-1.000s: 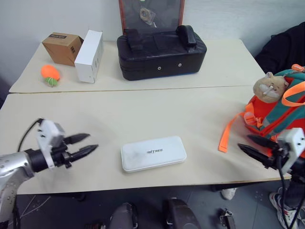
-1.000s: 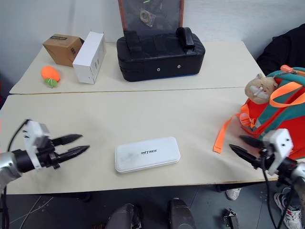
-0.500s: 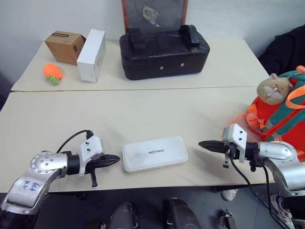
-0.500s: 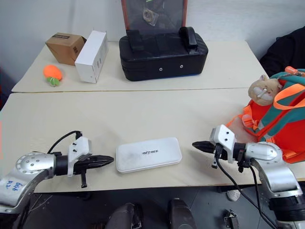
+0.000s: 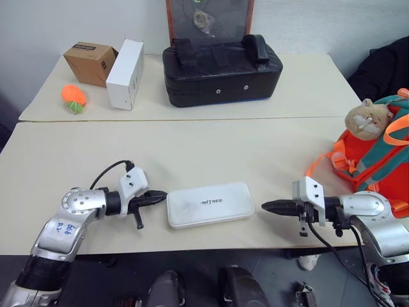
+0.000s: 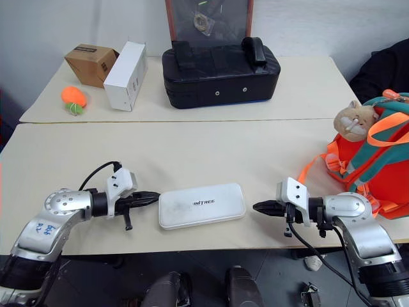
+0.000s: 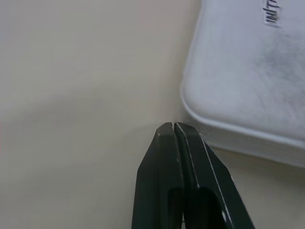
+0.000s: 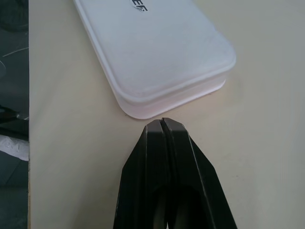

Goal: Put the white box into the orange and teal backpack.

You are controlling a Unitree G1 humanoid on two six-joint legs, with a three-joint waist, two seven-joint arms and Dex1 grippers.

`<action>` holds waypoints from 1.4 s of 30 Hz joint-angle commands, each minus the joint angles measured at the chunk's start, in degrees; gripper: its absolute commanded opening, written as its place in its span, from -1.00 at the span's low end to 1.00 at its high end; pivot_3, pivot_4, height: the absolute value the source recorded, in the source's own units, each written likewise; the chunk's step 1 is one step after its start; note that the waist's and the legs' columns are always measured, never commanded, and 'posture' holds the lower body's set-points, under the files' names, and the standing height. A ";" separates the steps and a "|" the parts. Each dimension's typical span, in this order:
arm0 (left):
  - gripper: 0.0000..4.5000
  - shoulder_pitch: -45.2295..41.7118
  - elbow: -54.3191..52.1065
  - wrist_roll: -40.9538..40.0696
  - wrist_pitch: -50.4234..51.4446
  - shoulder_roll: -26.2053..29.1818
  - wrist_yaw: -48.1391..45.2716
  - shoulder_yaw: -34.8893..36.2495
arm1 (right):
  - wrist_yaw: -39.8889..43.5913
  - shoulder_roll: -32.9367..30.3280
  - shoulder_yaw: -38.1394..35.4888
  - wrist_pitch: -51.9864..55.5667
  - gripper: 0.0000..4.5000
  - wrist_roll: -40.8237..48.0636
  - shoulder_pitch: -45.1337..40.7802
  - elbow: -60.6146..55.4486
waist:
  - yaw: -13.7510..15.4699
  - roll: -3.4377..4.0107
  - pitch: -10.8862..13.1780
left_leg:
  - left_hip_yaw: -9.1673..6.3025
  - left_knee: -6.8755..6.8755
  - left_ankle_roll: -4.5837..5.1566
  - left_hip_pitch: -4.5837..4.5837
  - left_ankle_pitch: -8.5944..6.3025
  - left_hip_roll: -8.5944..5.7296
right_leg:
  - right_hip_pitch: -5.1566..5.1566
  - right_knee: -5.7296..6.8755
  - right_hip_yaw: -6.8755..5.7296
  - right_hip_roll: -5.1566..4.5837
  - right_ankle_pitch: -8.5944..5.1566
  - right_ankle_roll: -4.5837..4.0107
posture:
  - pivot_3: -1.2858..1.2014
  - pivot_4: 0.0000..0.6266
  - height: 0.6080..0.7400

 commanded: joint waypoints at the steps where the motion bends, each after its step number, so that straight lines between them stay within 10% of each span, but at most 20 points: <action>1: -0.98 -1.34 0.26 0.25 -1.26 -0.61 -0.19 -0.02 | -1.09 0.44 0.14 -0.45 -1.00 0.02 0.29 -2.13 | 0.13 0.00 0.00 | 0.00 -0.01 -0.01 0.00 0.00 0.01 | -0.01 0.01 -0.01 0.00 0.00 0.00 | 0.03 -0.52 1.00; 14: -0.98 3.25 -5.09 -1.77 0.09 6.34 -7.03 1.99 | -4.39 3.87 5.13 -5.57 -1.00 -6.13 -1.98 2.97 | 0.28 0.00 0.00 | 0.00 0.03 -0.05 -0.01 0.03 0.01 | -0.03 0.06 -0.02 0.01 0.00 0.00 | 0.03 -0.52 1.00; 34: -0.98 -2.05 -0.33 0.47 1.69 2.84 -5.73 0.55 | -2.57 1.82 2.49 -4.03 -1.00 -4.33 0.95 0.01 | 0.41 -0.02 -0.01 | -0.01 0.08 -0.02 0.00 0.03 0.01 | -0.01 0.09 -0.03 0.03 0.00 0.00 | 0.03 -0.52 1.00; 42: -0.03 -4.72 4.36 -14.78 33.14 3.92 -4.32 9.31 | 0.38 0.78 4.37 -11.00 -1.00 -7.33 -4.25 7.52 | 0.41 -0.02 -0.01 | -0.03 0.17 -0.02 0.00 0.05 0.01 | -0.01 0.17 -0.07 0.03 0.00 0.00 | 0.03 -0.52 1.00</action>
